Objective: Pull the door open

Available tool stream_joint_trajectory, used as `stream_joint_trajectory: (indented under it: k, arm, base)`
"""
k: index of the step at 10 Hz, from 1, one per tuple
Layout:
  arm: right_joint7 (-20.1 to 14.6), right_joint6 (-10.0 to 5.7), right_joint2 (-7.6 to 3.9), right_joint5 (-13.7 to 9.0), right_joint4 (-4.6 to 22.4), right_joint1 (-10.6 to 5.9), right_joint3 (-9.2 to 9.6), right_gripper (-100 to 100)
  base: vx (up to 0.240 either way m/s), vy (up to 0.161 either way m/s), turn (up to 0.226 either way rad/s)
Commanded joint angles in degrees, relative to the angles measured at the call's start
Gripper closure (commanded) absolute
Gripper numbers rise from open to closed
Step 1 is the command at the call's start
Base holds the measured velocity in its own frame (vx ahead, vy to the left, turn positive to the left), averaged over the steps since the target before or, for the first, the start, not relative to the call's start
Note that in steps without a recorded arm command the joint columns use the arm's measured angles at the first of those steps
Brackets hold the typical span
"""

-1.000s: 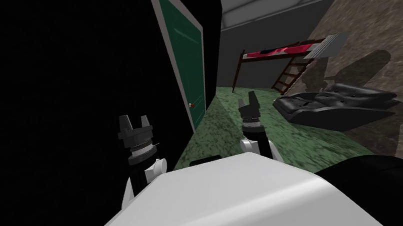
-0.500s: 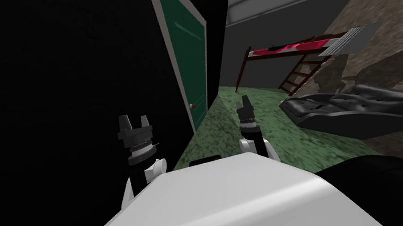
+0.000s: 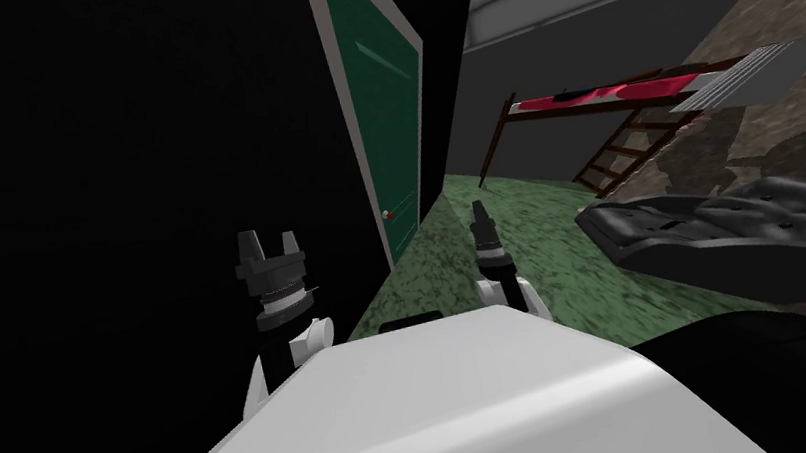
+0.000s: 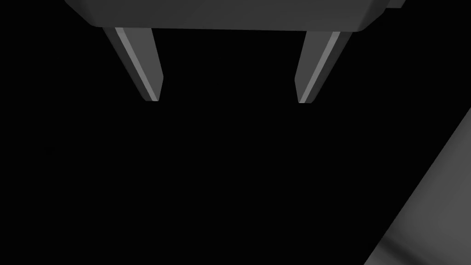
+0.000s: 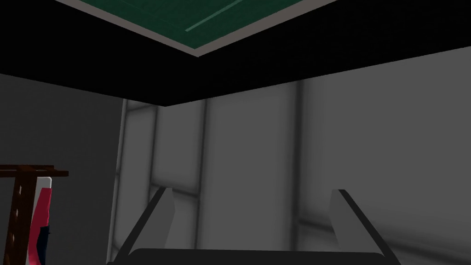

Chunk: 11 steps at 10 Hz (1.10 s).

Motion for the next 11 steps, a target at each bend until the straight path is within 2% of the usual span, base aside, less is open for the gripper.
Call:
stream_joint_trajectory:
  k: [1, 11]
  arm:
    - [1.6, -0.75, -0.24, 1.0, 1.9, -0.24, -0.09, -100]
    - [12.4, -6.04, -1.52, 7.4, 15.9, -2.97, -1.16, -100]
  base:
    - [0.095, -0.052, 0.094]
    - [0.087, -0.062, 0.116]
